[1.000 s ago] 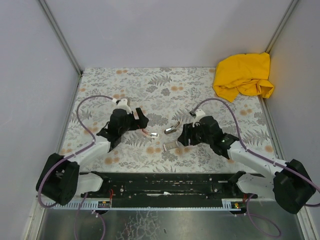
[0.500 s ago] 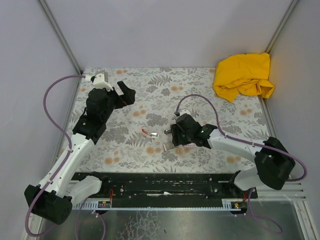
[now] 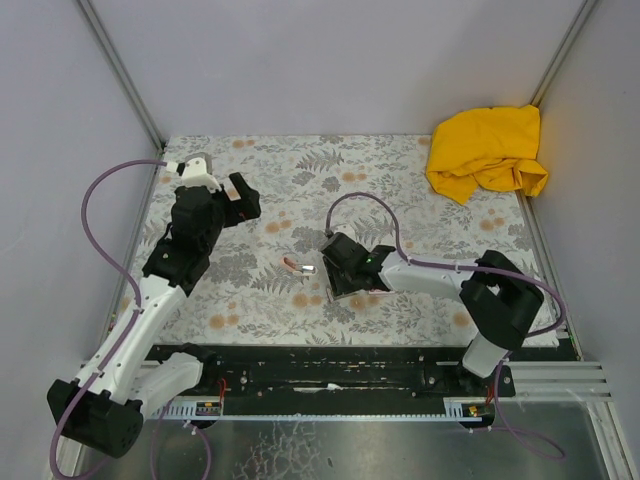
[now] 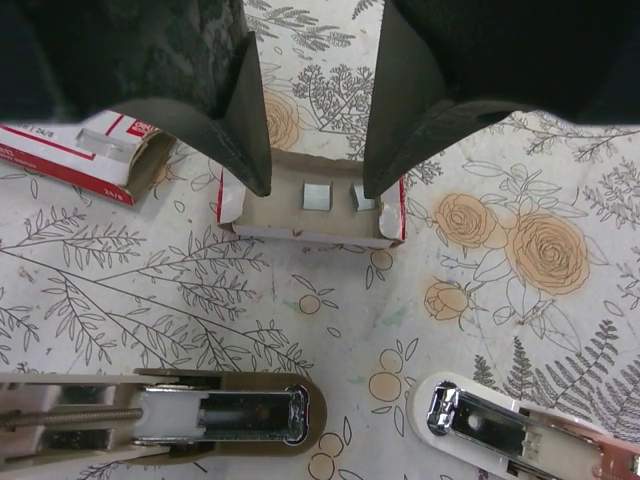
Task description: Load the staples into the stapler
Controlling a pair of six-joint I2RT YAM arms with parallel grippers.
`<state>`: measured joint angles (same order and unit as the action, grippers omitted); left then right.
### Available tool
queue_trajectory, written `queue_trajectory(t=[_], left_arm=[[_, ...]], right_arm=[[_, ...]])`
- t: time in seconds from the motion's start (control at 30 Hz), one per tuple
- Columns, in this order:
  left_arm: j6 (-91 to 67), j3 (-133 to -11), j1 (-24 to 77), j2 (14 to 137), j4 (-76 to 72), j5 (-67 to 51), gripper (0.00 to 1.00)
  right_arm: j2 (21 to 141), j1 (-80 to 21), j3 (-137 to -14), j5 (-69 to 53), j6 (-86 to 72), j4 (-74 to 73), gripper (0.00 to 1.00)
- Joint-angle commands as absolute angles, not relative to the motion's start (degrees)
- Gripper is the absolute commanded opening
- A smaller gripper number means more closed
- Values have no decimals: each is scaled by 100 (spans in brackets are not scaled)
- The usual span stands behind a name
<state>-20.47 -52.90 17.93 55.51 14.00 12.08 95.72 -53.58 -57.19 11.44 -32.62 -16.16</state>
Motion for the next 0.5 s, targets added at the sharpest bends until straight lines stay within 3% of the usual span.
queue_trajectory(t=[0.0,0.47], left_arm=[[-1897,-5281,1739,5500,1354,1341,100],[-1925,-5282,1660,5510,1345,1229,100]], right_arm=[[9800,-5441,-6056,1409,-3290,-1704,46],[10078,-5536,-6104,1433,-3263,-1689,37]])
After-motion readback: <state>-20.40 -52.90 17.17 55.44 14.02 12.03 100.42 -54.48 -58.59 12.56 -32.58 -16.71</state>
